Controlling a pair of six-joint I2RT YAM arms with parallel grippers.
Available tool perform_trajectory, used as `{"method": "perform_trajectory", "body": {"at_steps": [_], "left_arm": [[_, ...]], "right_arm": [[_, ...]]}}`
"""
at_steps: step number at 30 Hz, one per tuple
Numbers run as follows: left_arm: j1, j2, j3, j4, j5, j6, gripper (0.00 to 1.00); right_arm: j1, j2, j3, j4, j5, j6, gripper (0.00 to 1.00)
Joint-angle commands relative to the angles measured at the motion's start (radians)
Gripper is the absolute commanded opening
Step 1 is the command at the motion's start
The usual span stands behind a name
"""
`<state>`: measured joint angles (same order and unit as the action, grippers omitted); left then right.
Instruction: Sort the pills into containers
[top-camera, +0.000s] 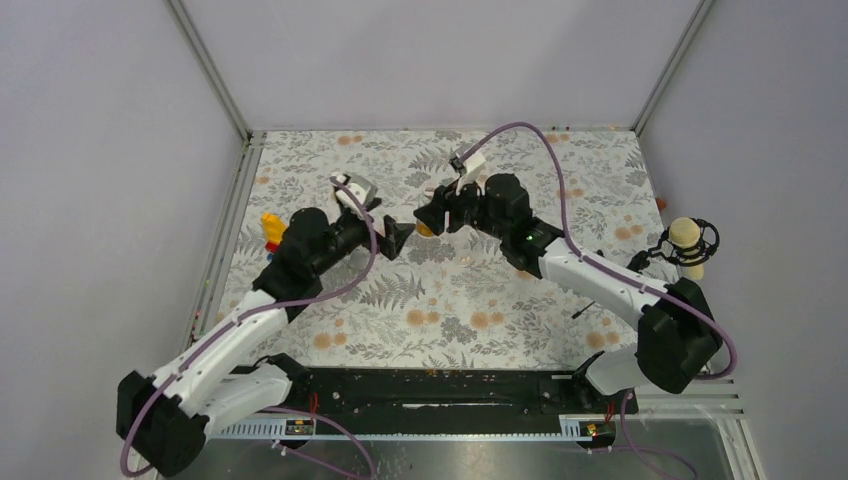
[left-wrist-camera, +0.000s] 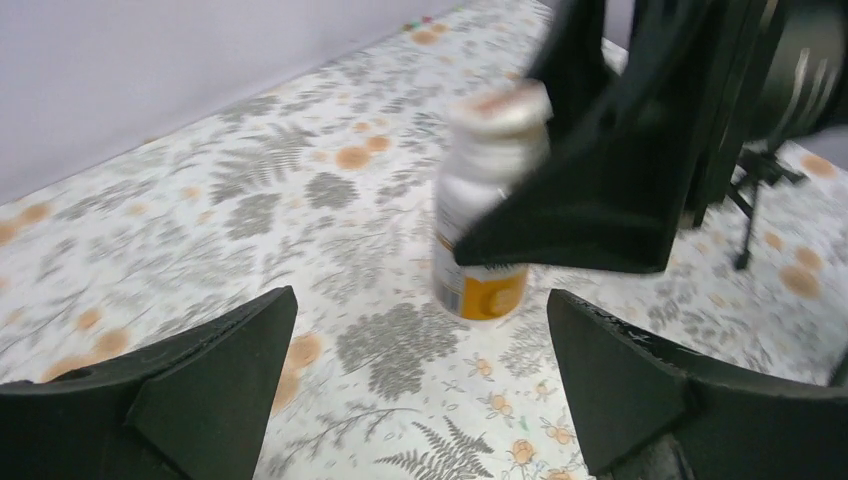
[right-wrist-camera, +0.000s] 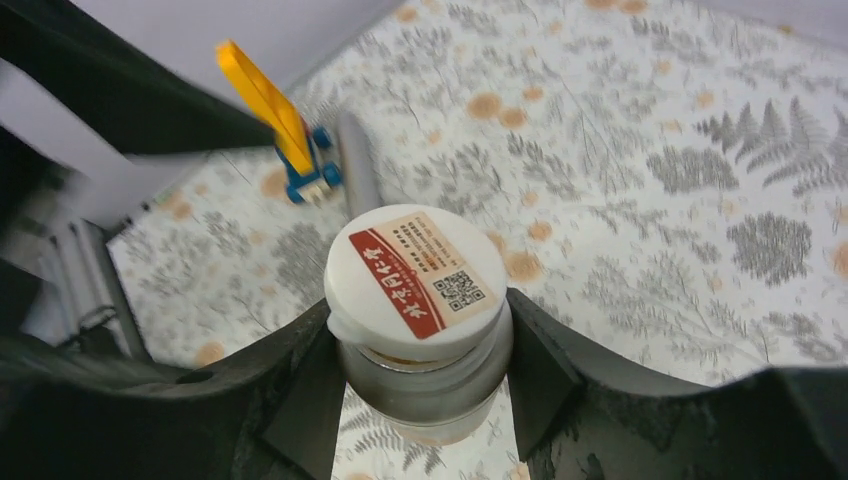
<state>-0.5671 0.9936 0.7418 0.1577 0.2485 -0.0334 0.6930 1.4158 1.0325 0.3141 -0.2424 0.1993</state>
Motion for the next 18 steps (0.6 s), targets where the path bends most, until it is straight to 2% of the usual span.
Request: {"method": "perform_trajectory", "body": {"at_steps": [1, 3, 7, 12, 18], "left_arm": [[0.010, -0.142, 0.002, -0.122, -0.365, -0.098, 0.99], [0.016, -0.164, 0.017, -0.155, -0.470, -0.196, 0.98], [0.032, -0.151, 0.068, -0.273, -0.465, -0.314, 0.98], [0.047, -0.061, 0.151, -0.452, -0.242, -0.407, 0.96], [0.055, -0.012, 0.116, -0.518, -0.083, -0.522, 0.84]], "right_arm": [[0.060, 0.038, -0.091, 0.129, 0.125, -0.088, 0.23], [0.088, 0.047, -0.157, 0.183, 0.163, -0.087, 0.23], [0.146, 0.104, -0.266, 0.293, 0.237, -0.096, 0.23], [0.206, 0.195, -0.330, 0.446, 0.335, -0.113, 0.24], [0.240, 0.329, -0.353, 0.614, 0.395, -0.146, 0.28]]}}
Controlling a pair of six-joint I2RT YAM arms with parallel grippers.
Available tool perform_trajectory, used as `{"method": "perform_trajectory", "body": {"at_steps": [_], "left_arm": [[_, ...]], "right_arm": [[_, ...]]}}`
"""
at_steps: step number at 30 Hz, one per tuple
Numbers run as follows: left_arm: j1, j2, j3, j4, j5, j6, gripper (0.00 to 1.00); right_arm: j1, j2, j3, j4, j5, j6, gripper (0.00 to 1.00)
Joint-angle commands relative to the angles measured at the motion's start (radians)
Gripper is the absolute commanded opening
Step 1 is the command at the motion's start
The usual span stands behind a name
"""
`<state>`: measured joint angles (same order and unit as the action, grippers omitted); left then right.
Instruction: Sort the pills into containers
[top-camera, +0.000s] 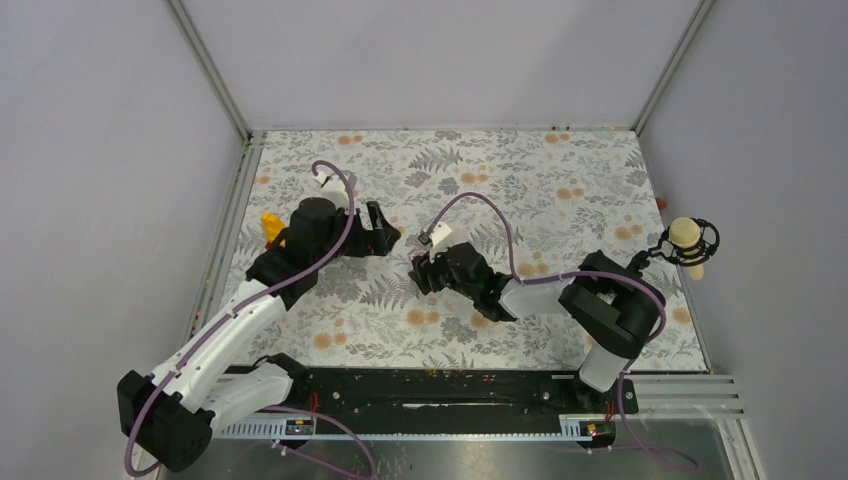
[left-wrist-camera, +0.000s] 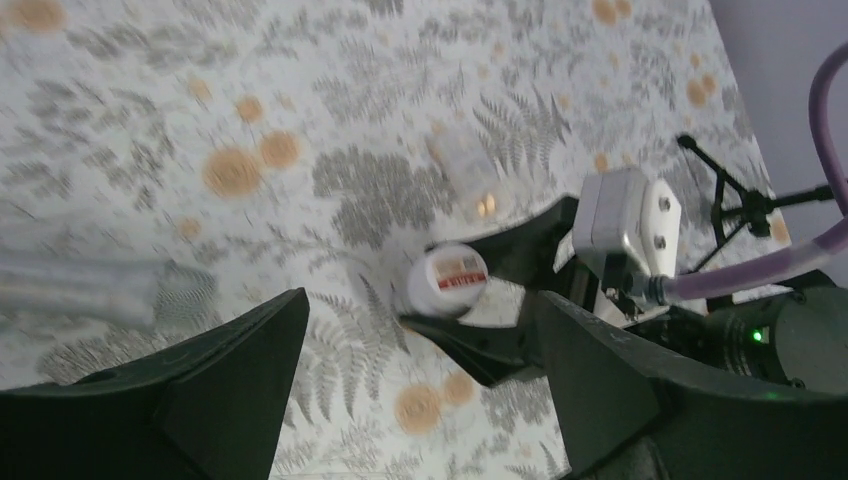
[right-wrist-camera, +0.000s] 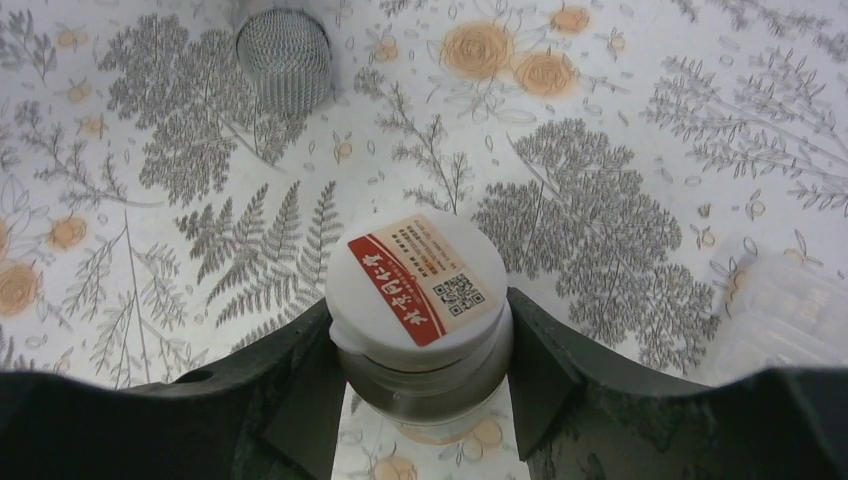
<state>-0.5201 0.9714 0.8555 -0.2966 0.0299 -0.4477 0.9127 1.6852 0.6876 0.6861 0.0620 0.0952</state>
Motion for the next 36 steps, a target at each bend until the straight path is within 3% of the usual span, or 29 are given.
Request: {"method": "perform_trajectory", "body": {"at_steps": [1, 6, 10, 12, 17, 22, 27, 33, 36], "left_arm": [[0.009, 0.011, -0.008, -0.064, 0.147, -0.120, 0.84], [0.015, 0.020, -0.047, -0.080, 0.164, -0.163, 0.83], [0.018, 0.026, -0.066, -0.077, 0.169, -0.178, 0.81], [0.025, 0.022, -0.076, -0.064, 0.171, -0.191, 0.82], [0.045, 0.012, -0.094, 0.009, 0.208, -0.234, 0.86], [0.059, 0.066, -0.090, 0.043, 0.232, -0.259, 0.87], [0.076, 0.156, -0.090, 0.120, 0.290, -0.293, 0.73], [0.084, 0.220, -0.086, 0.184, 0.323, -0.339, 0.65], [0.088, 0.240, -0.085, 0.177, 0.328, -0.354, 0.61]], "right_arm": [[0.024, 0.079, -0.013, 0.272, 0.097, -0.045, 0.29], [0.036, 0.108, -0.047, 0.330, 0.128, -0.037, 0.39], [0.036, 0.052, -0.096, 0.312, 0.104, 0.029, 0.74], [0.036, -0.009, -0.077, 0.169, 0.060, 0.069, 0.87], [0.035, -0.189, -0.027, -0.167, -0.059, 0.167, 0.98], [0.033, -0.390, -0.036, -0.430, -0.116, 0.240, 1.00], [-0.007, -0.469, 0.102, -0.800, -0.112, 0.426, 0.90], [-0.066, -0.421, 0.194, -0.833, -0.141, 0.693, 0.70], [-0.096, -0.376, 0.219, -0.837, -0.119, 0.813, 0.67]]}}
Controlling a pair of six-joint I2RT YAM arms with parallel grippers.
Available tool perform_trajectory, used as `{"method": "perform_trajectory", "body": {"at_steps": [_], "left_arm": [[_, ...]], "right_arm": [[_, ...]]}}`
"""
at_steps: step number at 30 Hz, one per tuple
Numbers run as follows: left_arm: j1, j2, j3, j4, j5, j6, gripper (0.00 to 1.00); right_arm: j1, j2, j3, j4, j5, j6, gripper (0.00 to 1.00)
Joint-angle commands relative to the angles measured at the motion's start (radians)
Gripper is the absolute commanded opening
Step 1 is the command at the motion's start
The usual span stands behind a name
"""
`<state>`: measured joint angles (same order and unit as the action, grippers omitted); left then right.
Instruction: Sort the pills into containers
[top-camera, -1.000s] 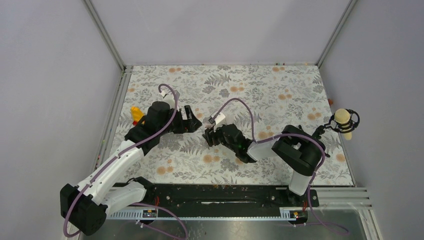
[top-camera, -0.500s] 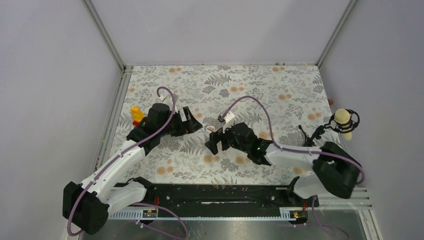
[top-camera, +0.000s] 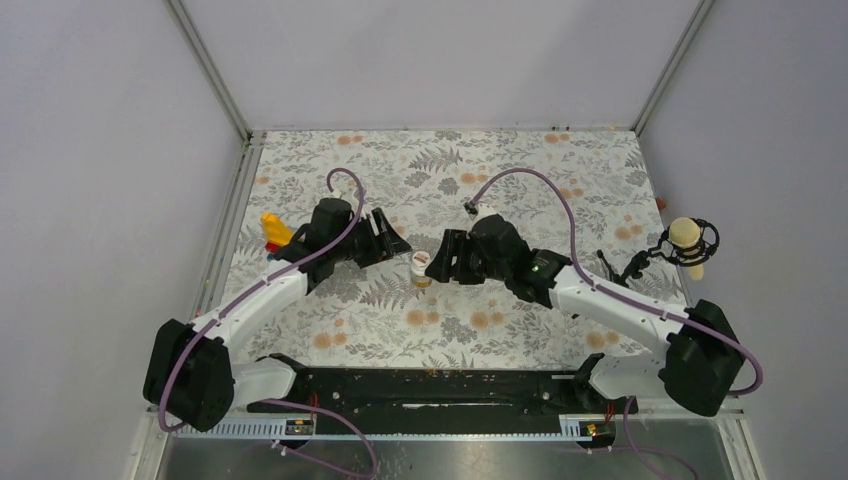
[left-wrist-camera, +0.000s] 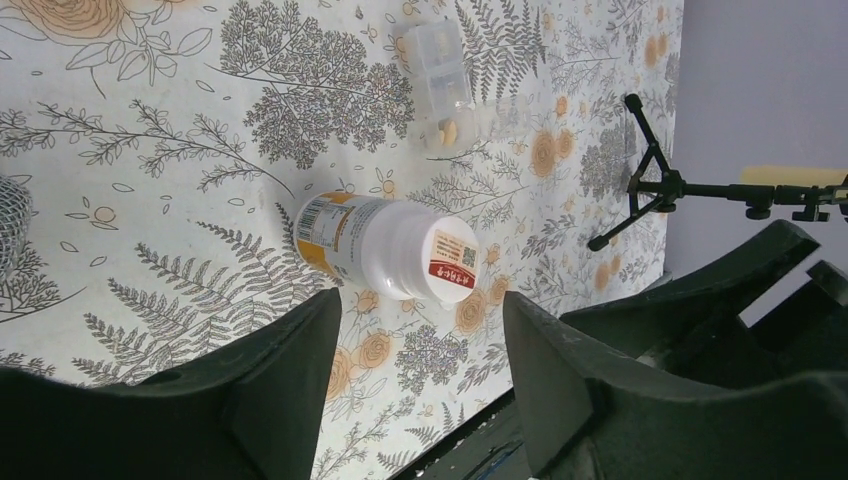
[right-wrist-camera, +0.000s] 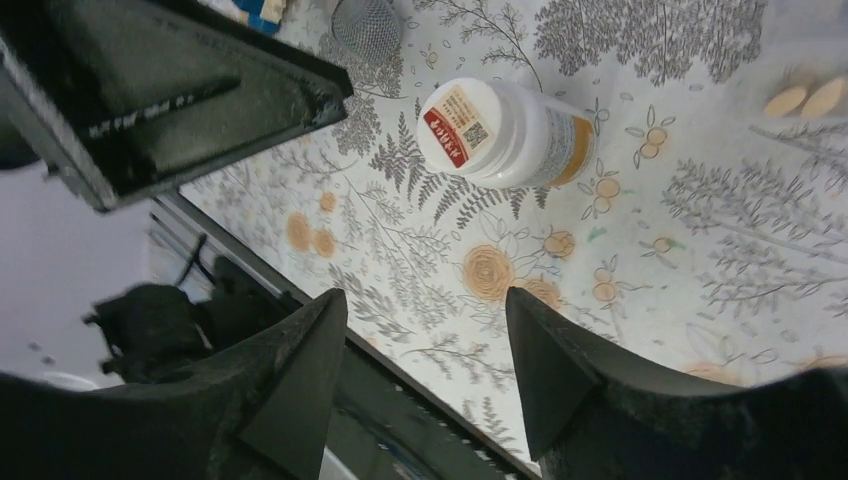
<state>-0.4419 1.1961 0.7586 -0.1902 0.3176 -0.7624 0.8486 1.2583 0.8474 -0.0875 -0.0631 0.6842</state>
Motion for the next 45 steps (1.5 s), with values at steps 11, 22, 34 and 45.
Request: {"method": "perform_trajectory", "body": {"at_steps": [11, 22, 34, 45], "left_arm": [[0.017, 0.086, -0.054, 0.182, 0.096, -0.113, 0.53], [0.028, 0.119, -0.088, 0.258, 0.132, -0.179, 0.52], [0.028, 0.110, -0.150, 0.296, 0.193, -0.164, 0.39], [0.034, 0.110, -0.106, 0.297, 0.179, -0.165, 0.39]], "right_arm": [[-0.076, 0.199, 0.126, -0.020, -0.018, 0.370, 0.67], [-0.110, 0.262, 0.143, 0.021, -0.012, 0.460, 0.64], [-0.110, 0.299, 0.114, 0.052, -0.074, 0.463, 0.41], [-0.111, 0.304, 0.136, 0.025, -0.053, 0.400, 0.37]]}}
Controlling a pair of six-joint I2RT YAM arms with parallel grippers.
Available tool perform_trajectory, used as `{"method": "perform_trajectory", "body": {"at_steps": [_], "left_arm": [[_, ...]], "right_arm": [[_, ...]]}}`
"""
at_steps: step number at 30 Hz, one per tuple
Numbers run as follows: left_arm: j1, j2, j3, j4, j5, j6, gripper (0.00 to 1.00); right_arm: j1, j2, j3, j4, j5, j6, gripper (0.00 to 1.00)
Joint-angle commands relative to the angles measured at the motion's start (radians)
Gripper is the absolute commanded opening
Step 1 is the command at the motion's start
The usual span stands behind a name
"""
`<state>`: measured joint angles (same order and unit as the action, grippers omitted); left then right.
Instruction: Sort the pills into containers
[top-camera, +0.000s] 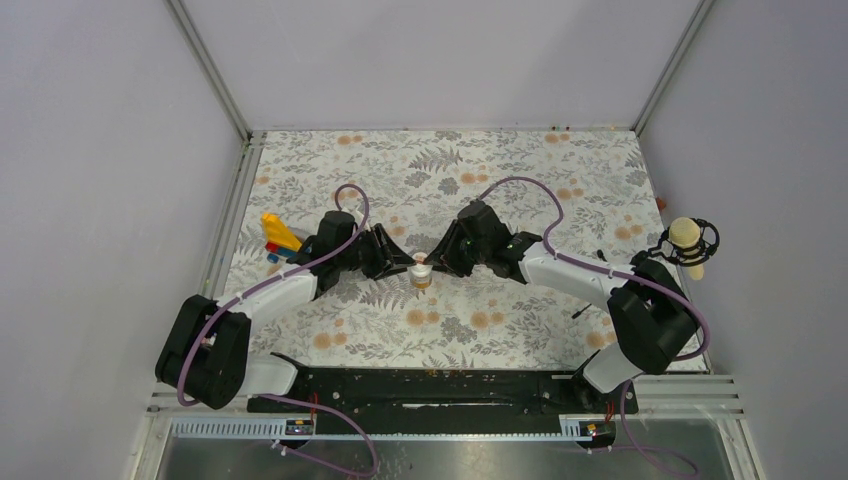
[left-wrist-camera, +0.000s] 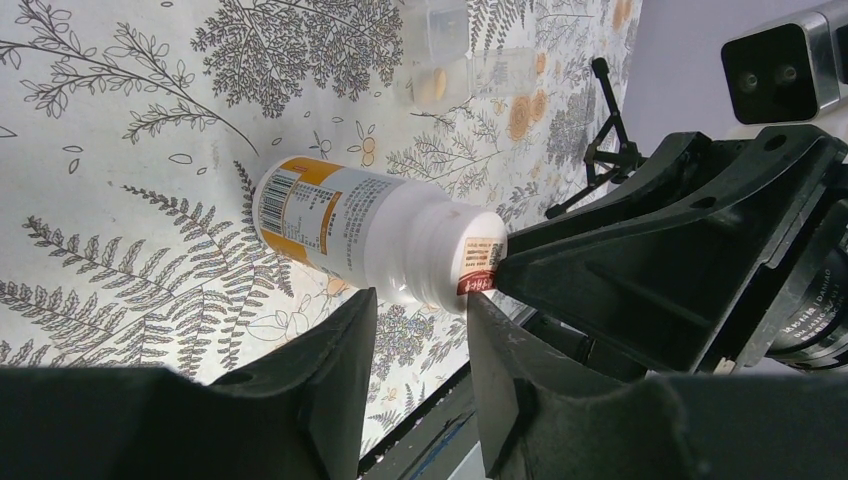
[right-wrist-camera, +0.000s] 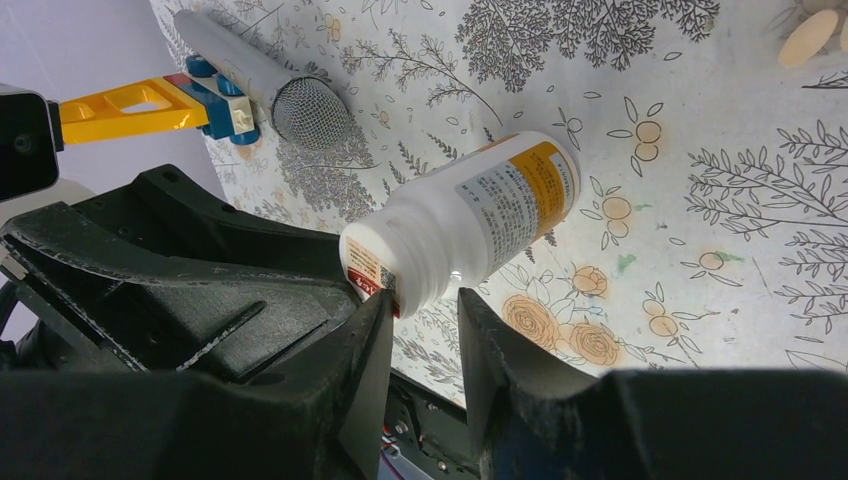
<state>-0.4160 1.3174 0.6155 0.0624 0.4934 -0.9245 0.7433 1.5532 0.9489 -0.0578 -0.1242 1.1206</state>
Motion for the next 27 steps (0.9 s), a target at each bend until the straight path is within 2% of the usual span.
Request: {"method": "perform_trajectory", "body": {"at_steps": [1, 13, 17, 22, 27], "left_arm": [[0.008, 0.000, 0.037, 0.054, 0.009, -0.009, 0.39], [0.012, 0.043, -0.028, 0.131, 0.039, -0.078, 0.36], [0.013, 0.041, -0.058, 0.152, 0.044, -0.077, 0.25], [0.013, 0.036, -0.090, 0.163, 0.043, -0.058, 0.22], [0.013, 0.039, -0.129, 0.202, 0.032, -0.037, 0.18]], "right_arm": [[-0.004, 0.014, 0.036, -0.004, 0.004, -0.038, 0.37], [-0.005, 0.049, -0.033, 0.106, -0.047, -0.016, 0.35], [-0.007, 0.043, -0.090, 0.145, -0.041, 0.005, 0.34], [-0.006, 0.060, -0.115, 0.210, -0.054, 0.011, 0.33], [-0.007, 0.081, -0.174, 0.348, -0.068, 0.007, 0.18]]}}
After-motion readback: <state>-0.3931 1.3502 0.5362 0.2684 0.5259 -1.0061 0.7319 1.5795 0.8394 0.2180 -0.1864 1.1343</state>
